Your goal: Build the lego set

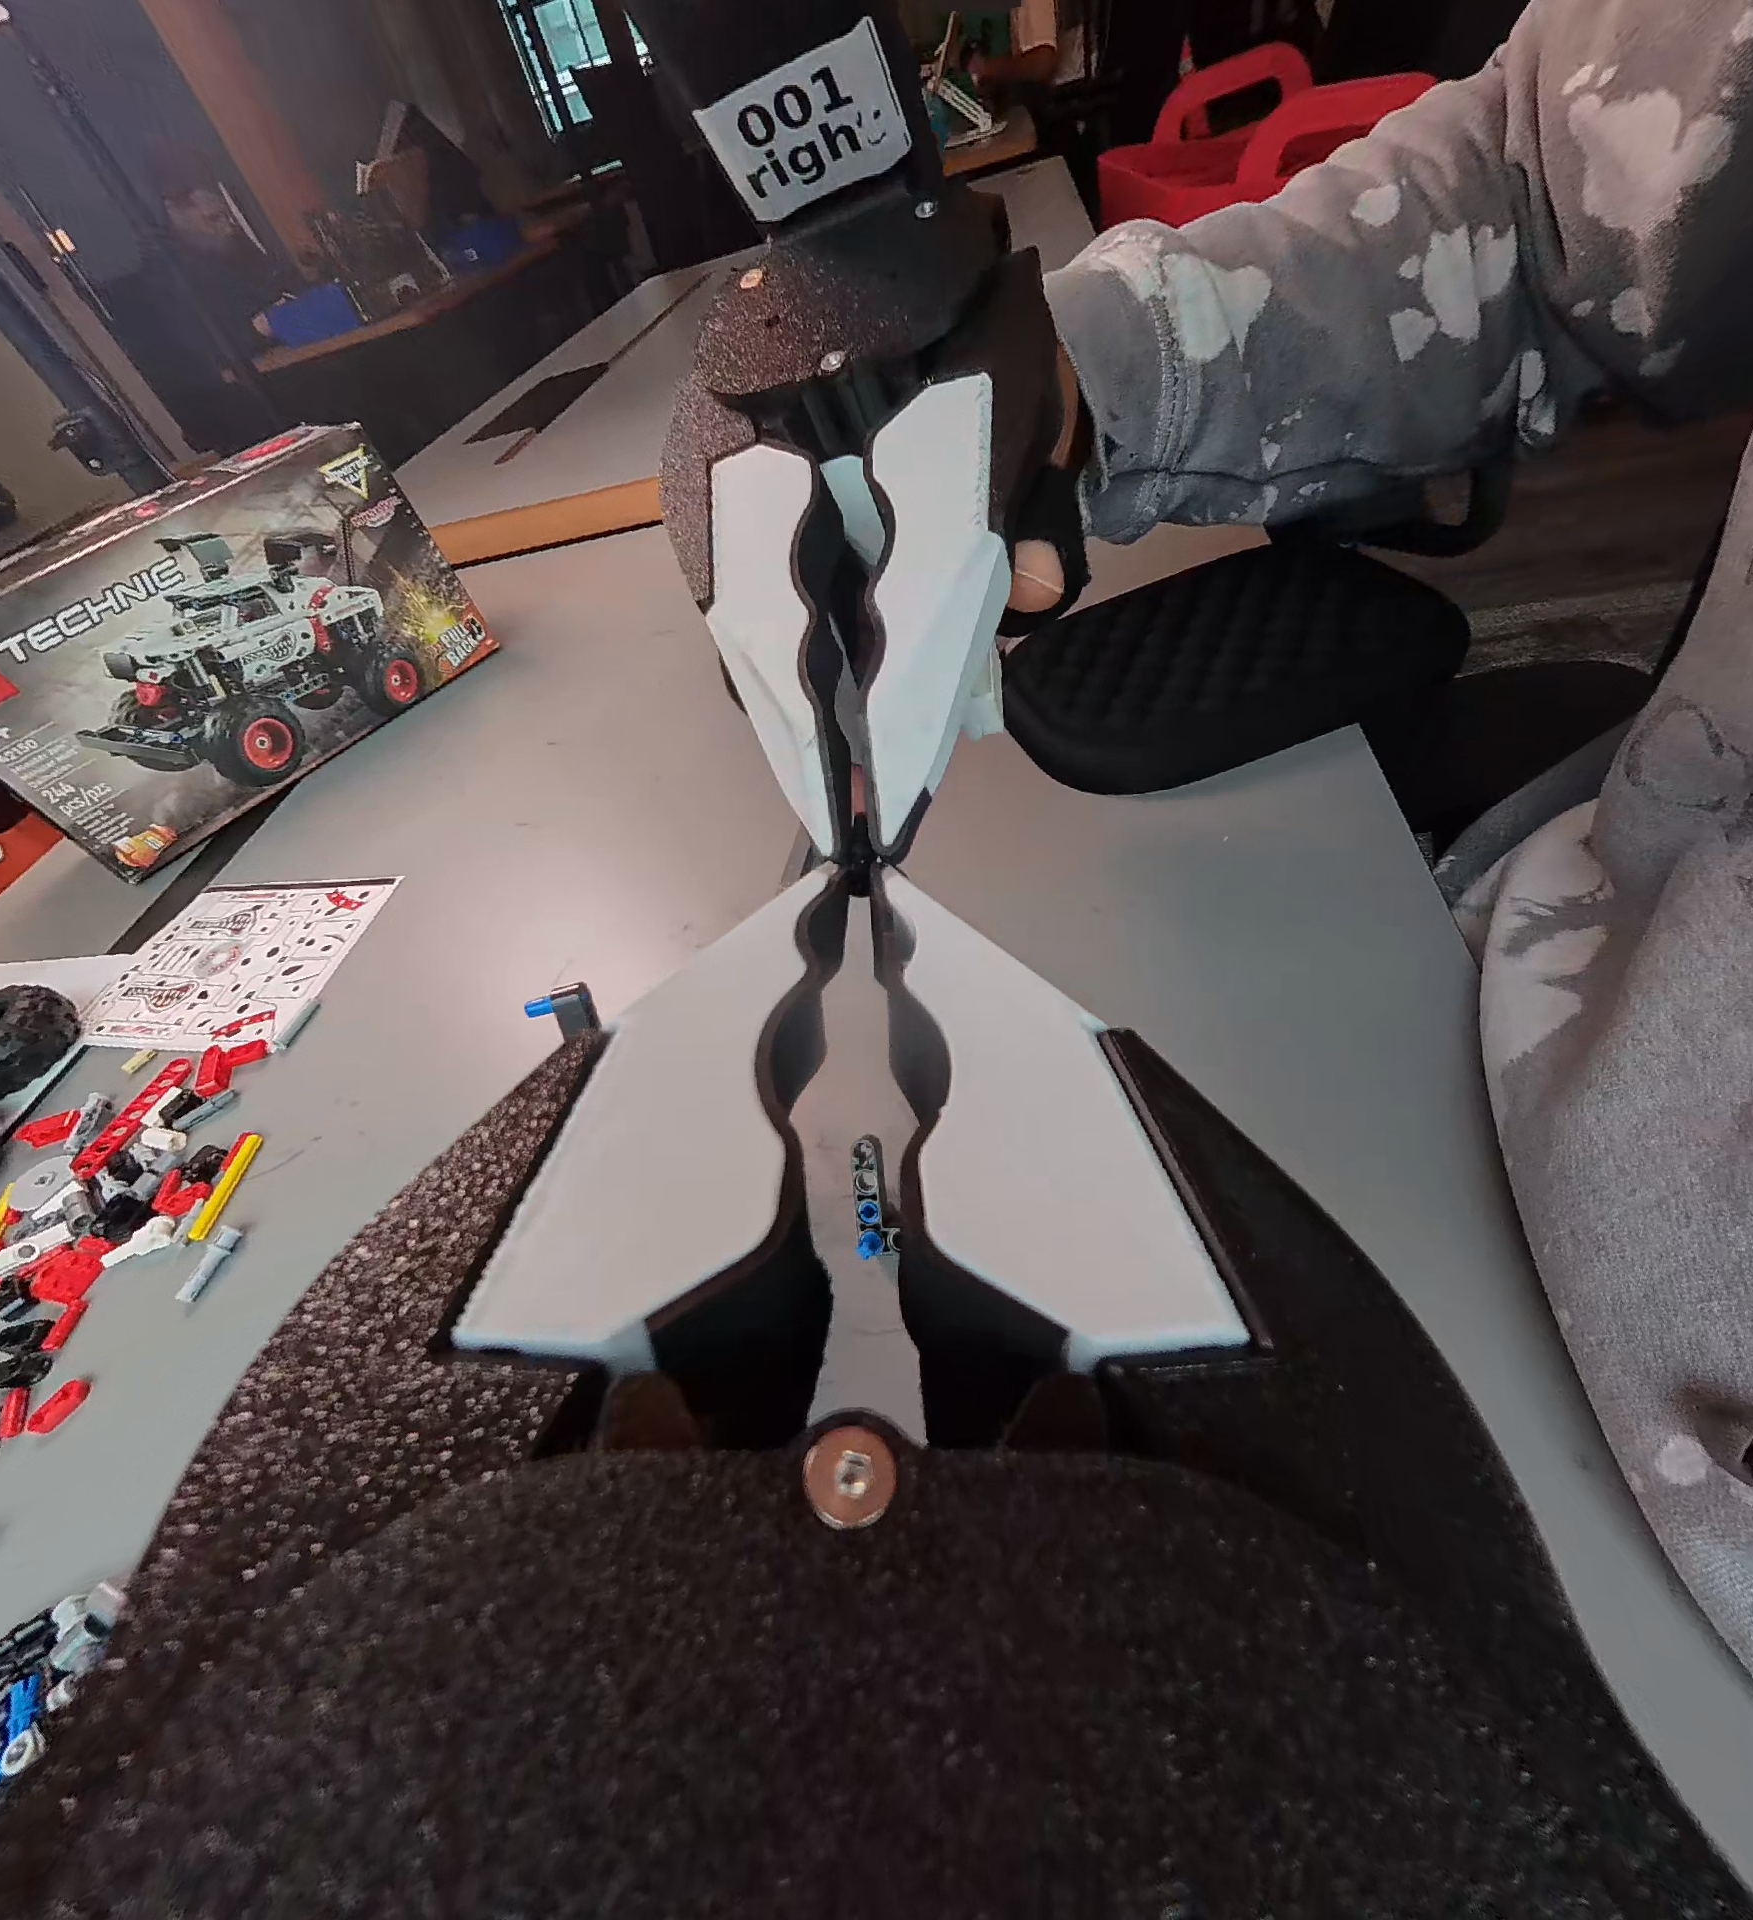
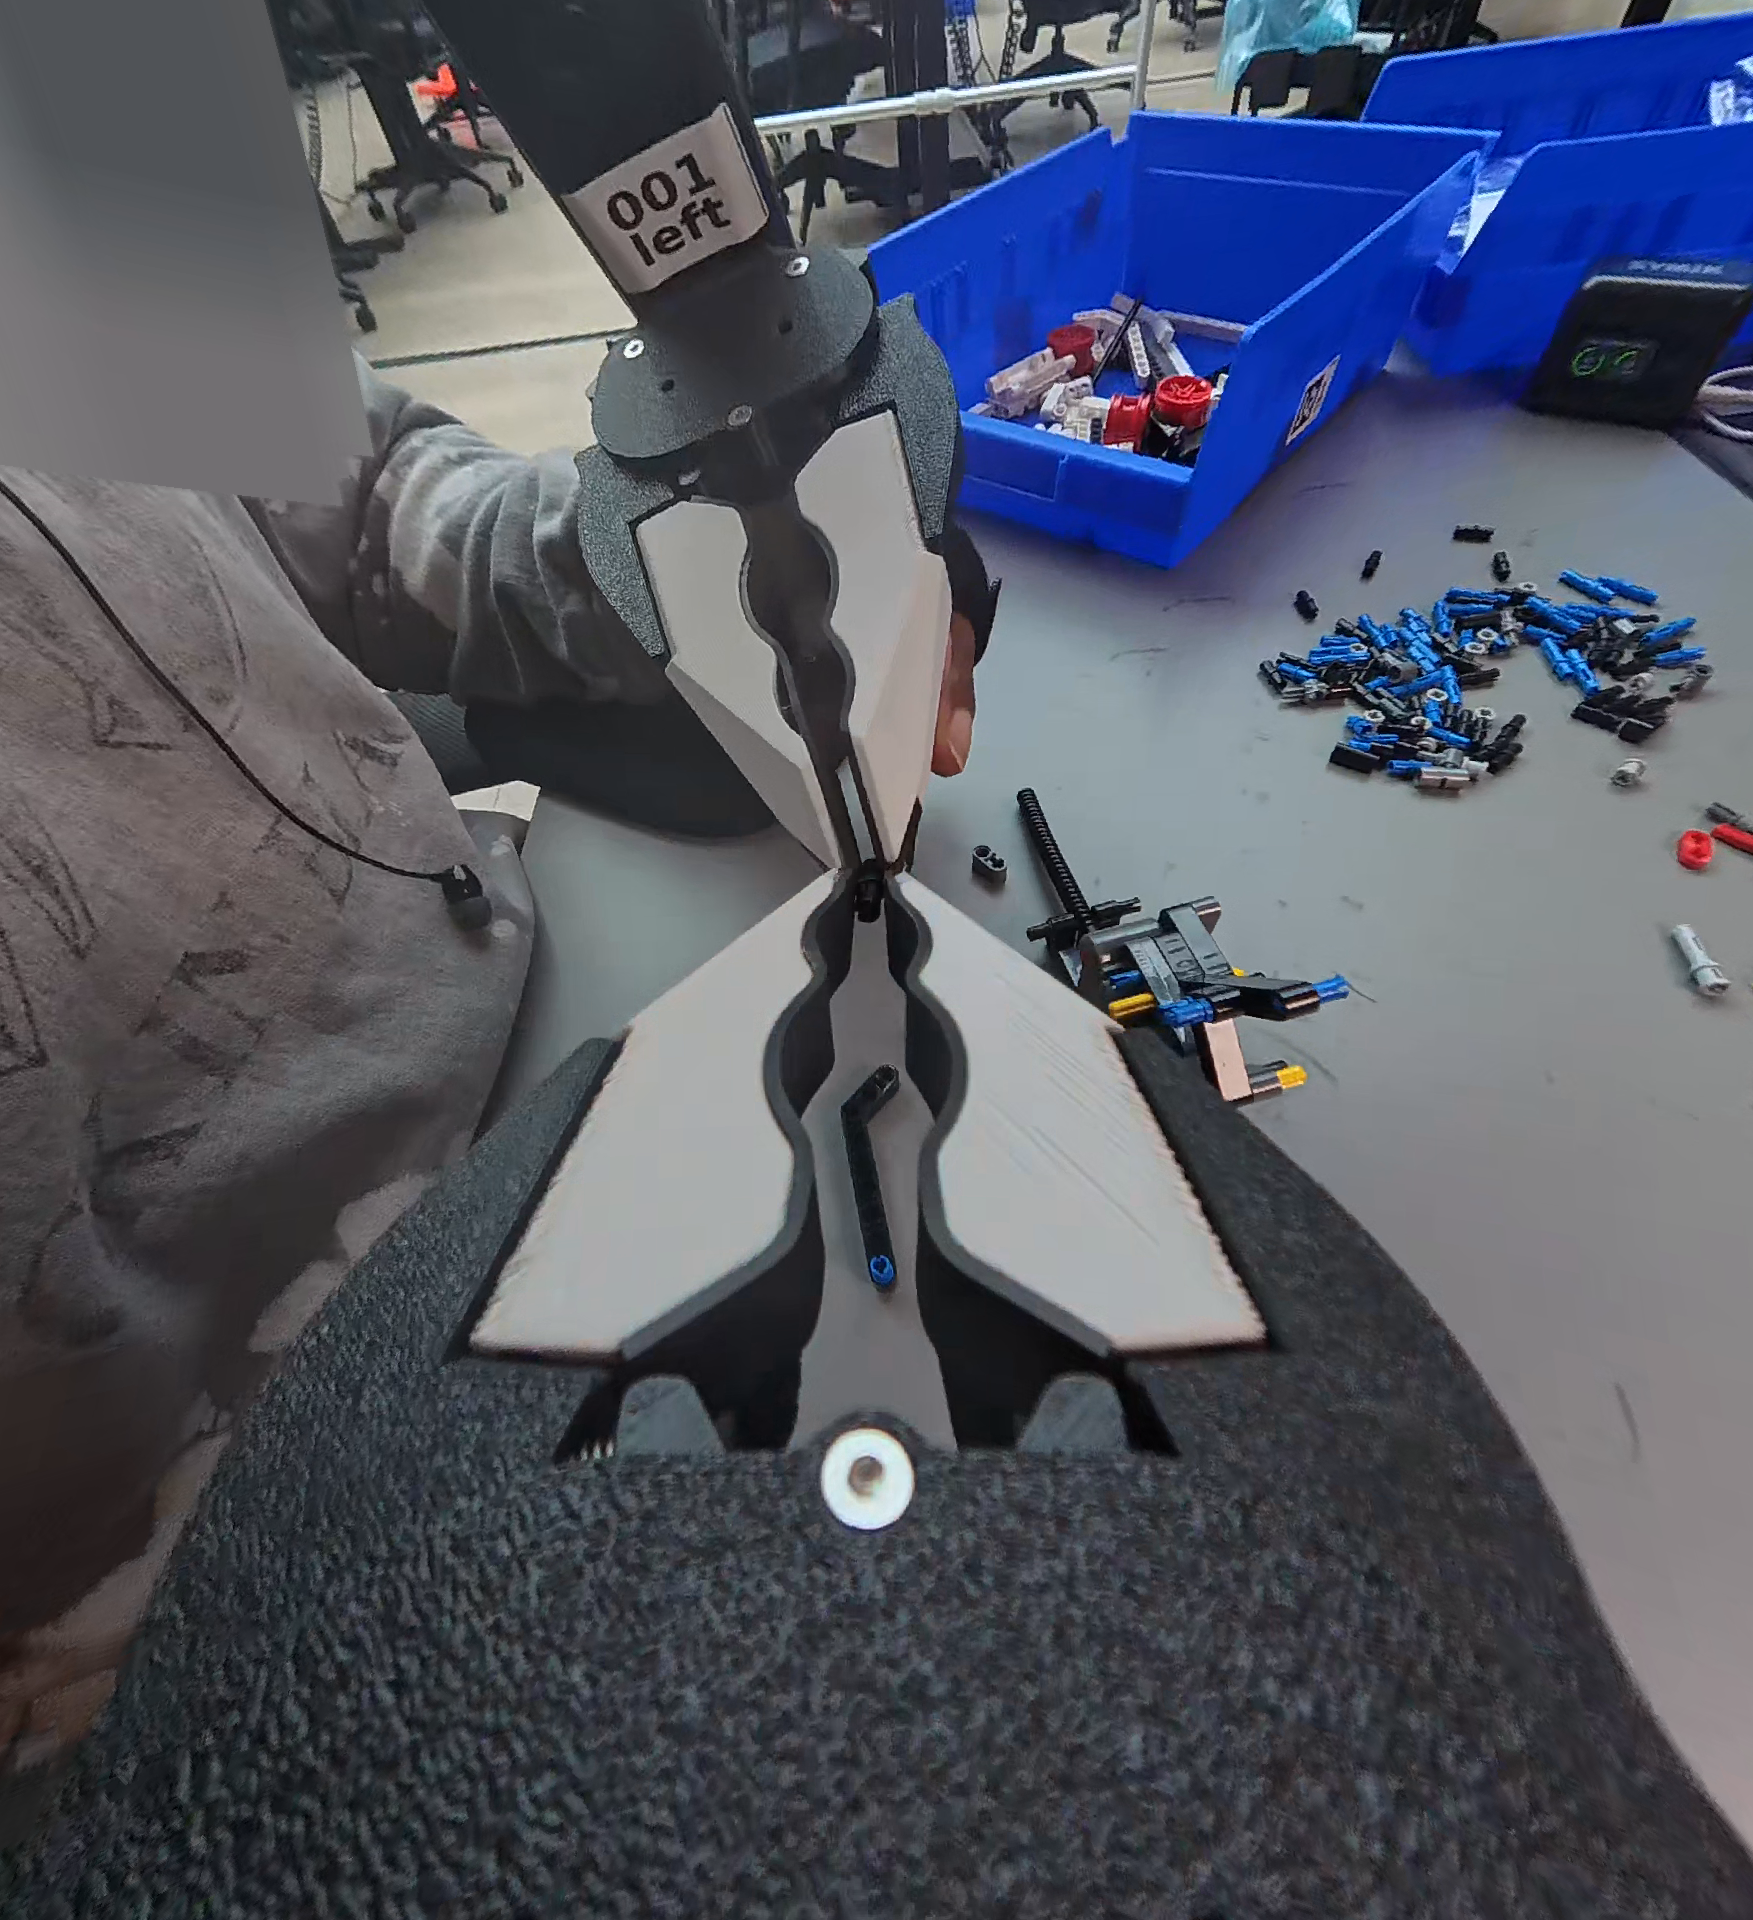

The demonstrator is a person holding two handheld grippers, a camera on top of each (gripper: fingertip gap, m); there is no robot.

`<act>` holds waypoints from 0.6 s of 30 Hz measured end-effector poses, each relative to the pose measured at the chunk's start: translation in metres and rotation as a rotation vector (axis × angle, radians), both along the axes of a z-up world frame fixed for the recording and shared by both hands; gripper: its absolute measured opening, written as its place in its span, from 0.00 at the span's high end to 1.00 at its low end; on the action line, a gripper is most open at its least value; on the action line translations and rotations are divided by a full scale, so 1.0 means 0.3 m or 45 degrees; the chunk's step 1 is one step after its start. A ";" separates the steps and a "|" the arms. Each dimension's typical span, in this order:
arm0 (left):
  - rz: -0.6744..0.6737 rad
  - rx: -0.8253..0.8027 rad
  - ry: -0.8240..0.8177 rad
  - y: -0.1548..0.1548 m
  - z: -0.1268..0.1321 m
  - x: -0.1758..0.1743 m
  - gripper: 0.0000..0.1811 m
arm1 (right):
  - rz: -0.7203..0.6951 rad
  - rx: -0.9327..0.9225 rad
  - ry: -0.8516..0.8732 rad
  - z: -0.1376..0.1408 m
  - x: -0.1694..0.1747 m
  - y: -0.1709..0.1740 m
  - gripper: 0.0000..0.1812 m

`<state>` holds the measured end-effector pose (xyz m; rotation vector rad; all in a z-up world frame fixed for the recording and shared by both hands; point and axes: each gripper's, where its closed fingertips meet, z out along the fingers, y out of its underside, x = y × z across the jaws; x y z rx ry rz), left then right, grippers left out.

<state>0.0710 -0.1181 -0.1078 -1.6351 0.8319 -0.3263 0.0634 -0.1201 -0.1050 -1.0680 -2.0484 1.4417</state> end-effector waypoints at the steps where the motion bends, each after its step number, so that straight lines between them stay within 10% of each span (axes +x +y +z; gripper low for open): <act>1: -0.006 -0.003 -0.001 -0.002 -0.001 0.001 0.98 | 0.010 0.007 0.004 0.000 0.001 -0.002 0.97; 14: -0.003 -0.012 -0.025 0.000 0.000 0.000 0.95 | 0.010 0.099 0.060 0.005 -0.004 0.003 0.97; 18: -0.131 -0.377 0.008 -0.039 -0.144 0.020 0.89 | 0.036 0.249 -0.058 -0.053 0.036 0.027 0.97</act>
